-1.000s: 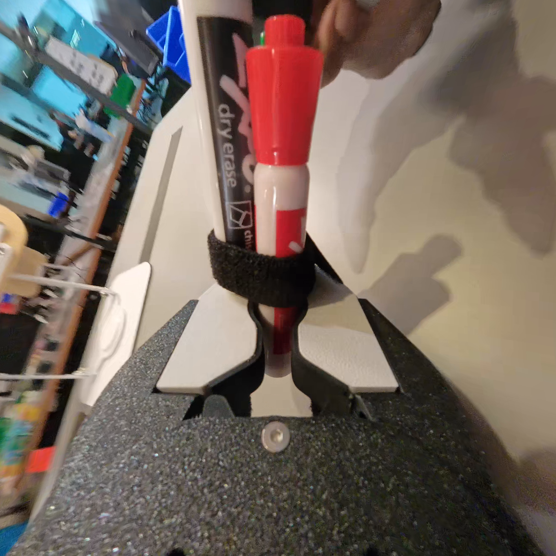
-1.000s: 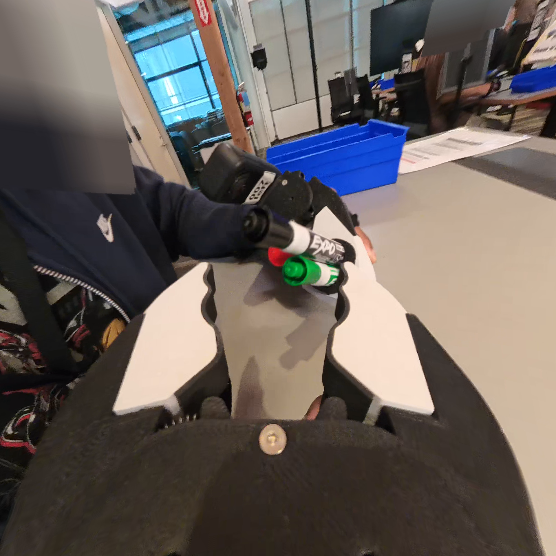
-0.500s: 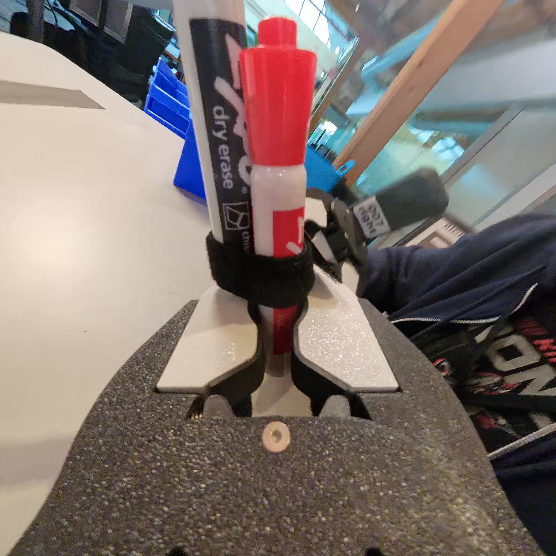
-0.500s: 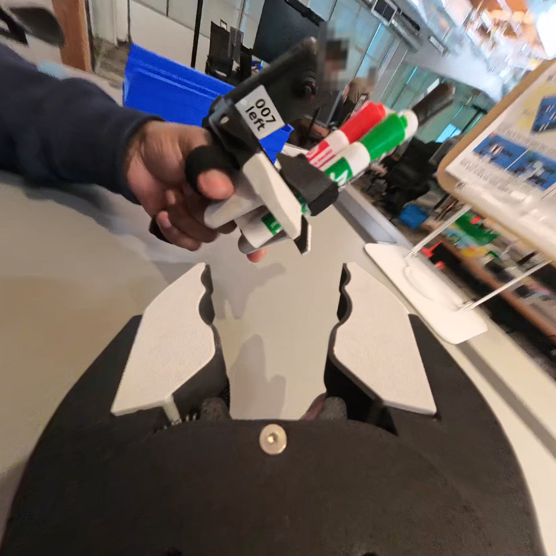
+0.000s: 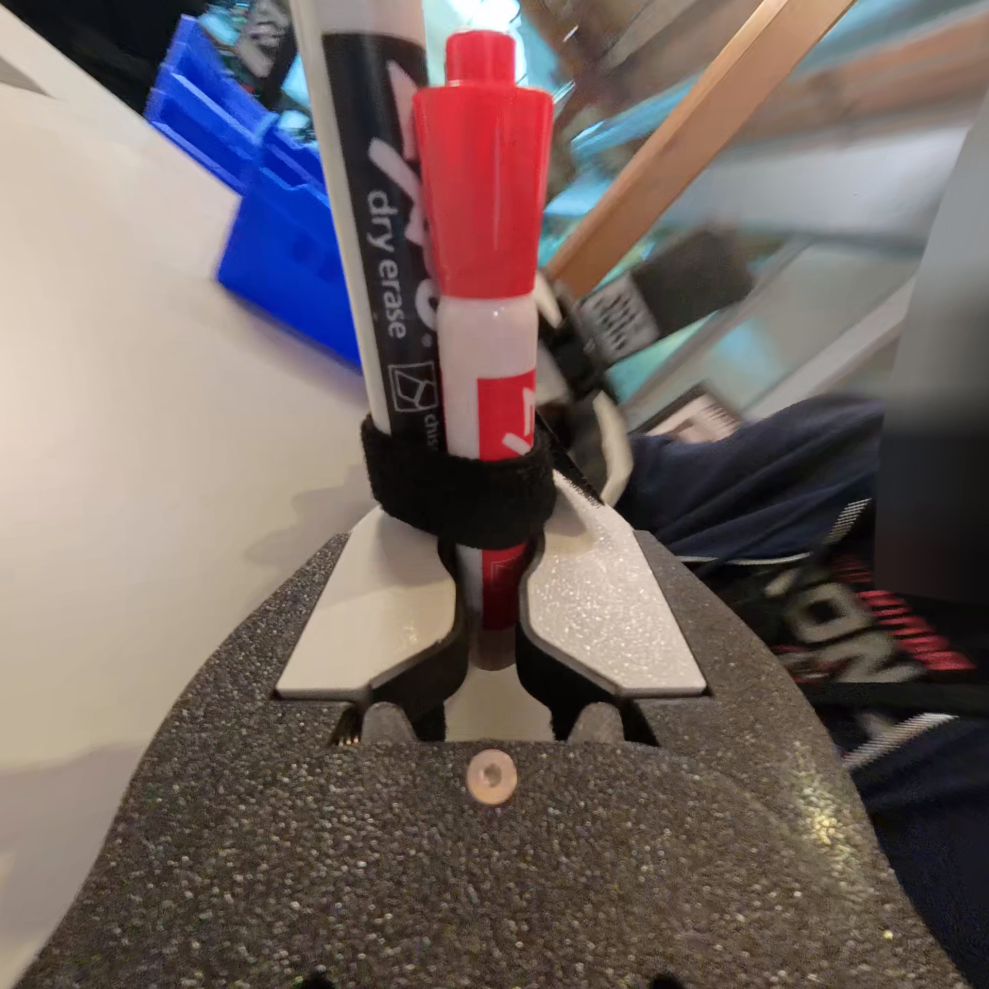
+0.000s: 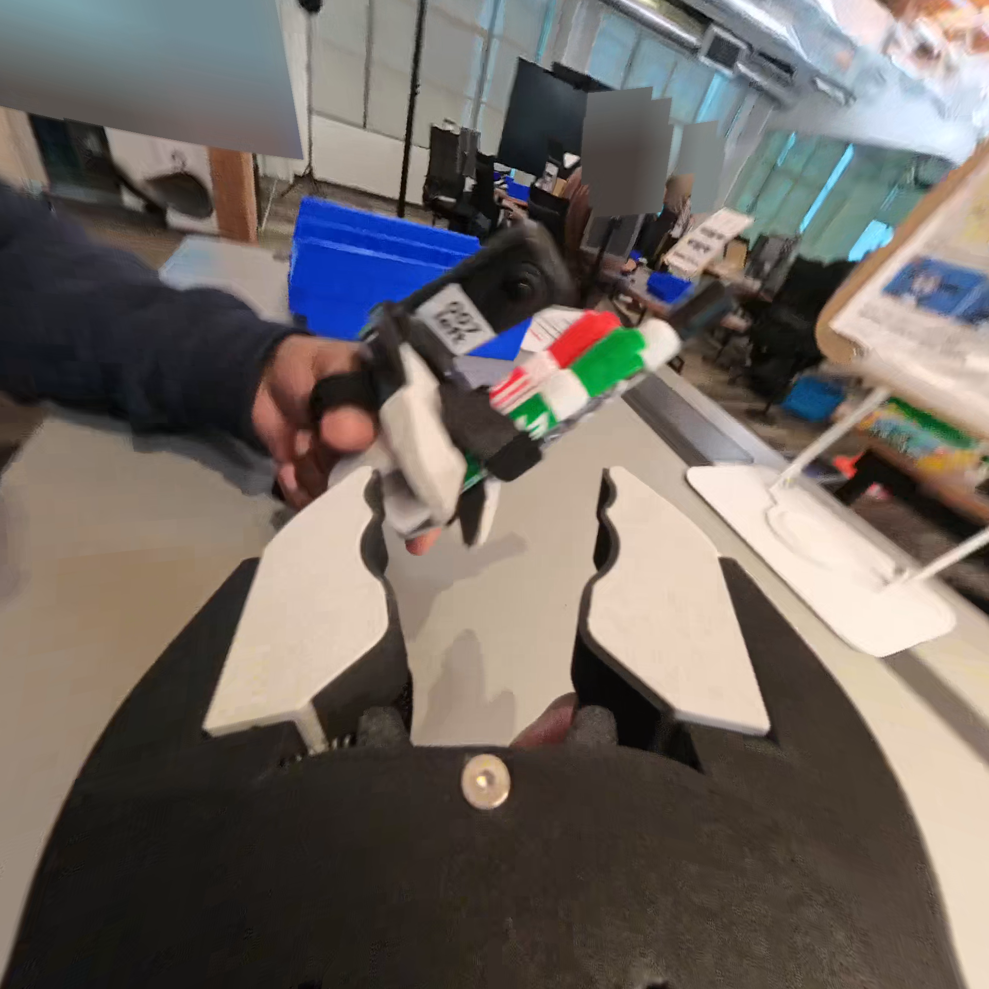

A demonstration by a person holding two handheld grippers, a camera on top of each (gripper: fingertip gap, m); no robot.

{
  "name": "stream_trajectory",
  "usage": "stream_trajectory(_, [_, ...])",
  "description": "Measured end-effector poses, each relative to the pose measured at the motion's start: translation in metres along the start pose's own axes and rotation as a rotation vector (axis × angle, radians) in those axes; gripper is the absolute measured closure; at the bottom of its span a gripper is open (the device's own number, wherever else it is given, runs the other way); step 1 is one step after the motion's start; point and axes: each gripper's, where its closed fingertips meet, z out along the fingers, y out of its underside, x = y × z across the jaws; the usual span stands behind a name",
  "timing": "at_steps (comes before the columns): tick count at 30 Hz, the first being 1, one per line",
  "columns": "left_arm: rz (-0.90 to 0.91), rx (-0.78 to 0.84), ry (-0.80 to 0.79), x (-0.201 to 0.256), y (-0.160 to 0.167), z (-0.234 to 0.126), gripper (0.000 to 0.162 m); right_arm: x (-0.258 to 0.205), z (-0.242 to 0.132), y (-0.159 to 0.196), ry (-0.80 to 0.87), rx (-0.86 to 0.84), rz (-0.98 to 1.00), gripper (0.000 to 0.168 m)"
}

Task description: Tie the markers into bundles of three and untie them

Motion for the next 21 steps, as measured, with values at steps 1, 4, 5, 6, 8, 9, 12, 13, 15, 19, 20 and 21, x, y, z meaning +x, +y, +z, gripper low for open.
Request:
stream_trajectory(1, [0.087, -0.039, -0.085, -0.007, 0.004, 0.000, 0.146, 0.009, -0.002, -0.003, 0.015, -0.001, 0.083, 0.099])
stream_trajectory(4, [0.381, -0.099, -0.409, -0.033, 0.002, -0.004, 0.147, 0.027, -0.001, -0.009, 0.050, -0.017, 0.362, 0.104])
stream_trajectory(5, [0.462, -0.097, -0.518, -0.040, -0.003, -0.007, 0.147, 0.029, 0.001, -0.009, 0.061, -0.032, 0.428, 0.102])
stream_trajectory(6, [0.520, -0.091, -0.609, -0.046, -0.008, -0.010, 0.147, 0.030, 0.004, -0.010, 0.079, -0.035, 0.470, 0.103])
stream_trajectory(8, [0.595, -0.100, -0.731, -0.053, -0.012, -0.012, 0.147, 0.030, 0.010, -0.013, 0.120, -0.033, 0.506, 0.102])
stream_trajectory(9, [0.626, -0.112, -0.776, -0.056, -0.012, -0.012, 0.147, 0.027, 0.014, -0.013, 0.129, -0.036, 0.511, 0.102])
stream_trajectory(12, [0.694, -0.161, -0.857, -0.063, -0.007, -0.011, 0.147, 0.023, 0.023, -0.010, 0.176, -0.070, 0.493, 0.105])
stream_trajectory(13, [0.700, -0.167, -0.862, -0.063, -0.006, -0.010, 0.148, 0.024, 0.025, -0.009, 0.192, -0.082, 0.490, 0.109])
stream_trajectory(15, [0.700, -0.173, -0.862, -0.064, -0.005, -0.010, 0.147, 0.025, 0.025, -0.007, 0.214, -0.096, 0.492, 0.125])
stream_trajectory(19, [0.724, -0.176, -0.886, -0.065, -0.008, -0.013, 0.147, 0.028, 0.026, -0.007, 0.208, -0.086, 0.519, 0.128])
stream_trajectory(20, [0.726, -0.176, -0.888, -0.065, -0.008, -0.014, 0.147, 0.028, 0.026, -0.008, 0.207, -0.082, 0.522, 0.129])
stream_trajectory(21, [0.726, -0.178, -0.891, -0.065, -0.008, -0.015, 0.147, 0.028, 0.026, -0.008, 0.206, -0.081, 0.522, 0.129])
